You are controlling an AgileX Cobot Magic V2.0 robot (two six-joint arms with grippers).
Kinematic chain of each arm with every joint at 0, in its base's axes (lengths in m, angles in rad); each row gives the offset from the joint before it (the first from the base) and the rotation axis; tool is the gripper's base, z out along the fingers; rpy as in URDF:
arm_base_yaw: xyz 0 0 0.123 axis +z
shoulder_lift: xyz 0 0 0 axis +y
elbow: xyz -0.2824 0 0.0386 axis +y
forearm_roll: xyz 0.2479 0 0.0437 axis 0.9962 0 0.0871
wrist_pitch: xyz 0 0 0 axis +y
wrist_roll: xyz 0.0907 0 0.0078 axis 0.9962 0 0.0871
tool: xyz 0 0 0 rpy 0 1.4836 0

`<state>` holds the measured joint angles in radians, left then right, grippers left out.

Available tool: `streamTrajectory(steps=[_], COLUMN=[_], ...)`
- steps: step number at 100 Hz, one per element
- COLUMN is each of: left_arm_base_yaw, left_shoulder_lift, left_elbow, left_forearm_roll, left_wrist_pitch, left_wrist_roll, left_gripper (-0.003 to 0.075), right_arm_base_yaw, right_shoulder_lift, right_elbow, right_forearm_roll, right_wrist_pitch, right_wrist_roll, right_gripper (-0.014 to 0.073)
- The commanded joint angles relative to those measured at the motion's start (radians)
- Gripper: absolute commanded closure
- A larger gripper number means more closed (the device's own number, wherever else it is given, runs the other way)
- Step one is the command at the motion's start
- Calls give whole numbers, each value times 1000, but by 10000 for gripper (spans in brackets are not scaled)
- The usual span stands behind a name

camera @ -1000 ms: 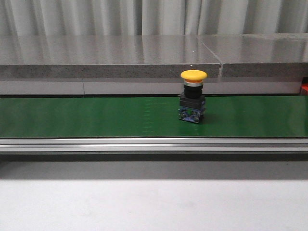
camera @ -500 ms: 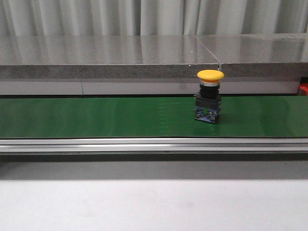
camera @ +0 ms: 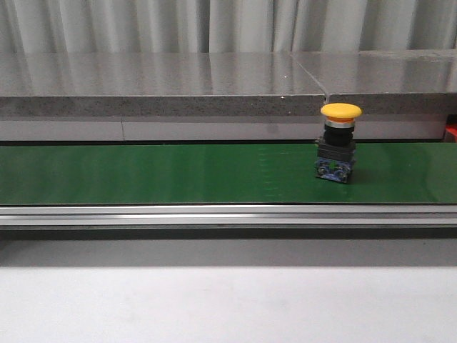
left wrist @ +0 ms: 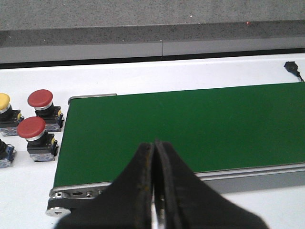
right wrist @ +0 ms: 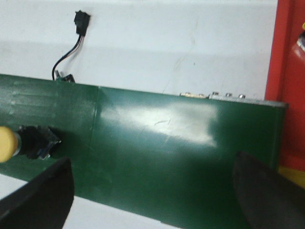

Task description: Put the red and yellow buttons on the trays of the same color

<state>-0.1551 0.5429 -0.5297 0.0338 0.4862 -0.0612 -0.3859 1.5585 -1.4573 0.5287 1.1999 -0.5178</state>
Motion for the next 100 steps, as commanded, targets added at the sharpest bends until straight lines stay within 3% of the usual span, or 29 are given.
streamTrajectory(steps=[1,27,66,100], left_arm_base_yaw=[-10,-10,-10,-10], left_shoulder_lift=[2,2,2,2], left_elbow=[-30,-30,-30,-30], left_forearm_roll=[-8,-8,-8,-8], left_wrist_pitch=[-78,-78,-78,-78], left_wrist_roll=[-7,-7,-7,-7], left_gripper=[739,739,739,739], right_arm_base_yaw=[0,48,279,327], right_shoulder_lift=[-107,-230,-170,-57], right_elbow=[80,270,277,277], right_forearm_roll=[48,127,18,23], right_wrist_pitch=[-62,-166,-228,-310], right_wrist_roll=[-47,-194,-225,-225], right_gripper=[-73,-73,-73,-73])
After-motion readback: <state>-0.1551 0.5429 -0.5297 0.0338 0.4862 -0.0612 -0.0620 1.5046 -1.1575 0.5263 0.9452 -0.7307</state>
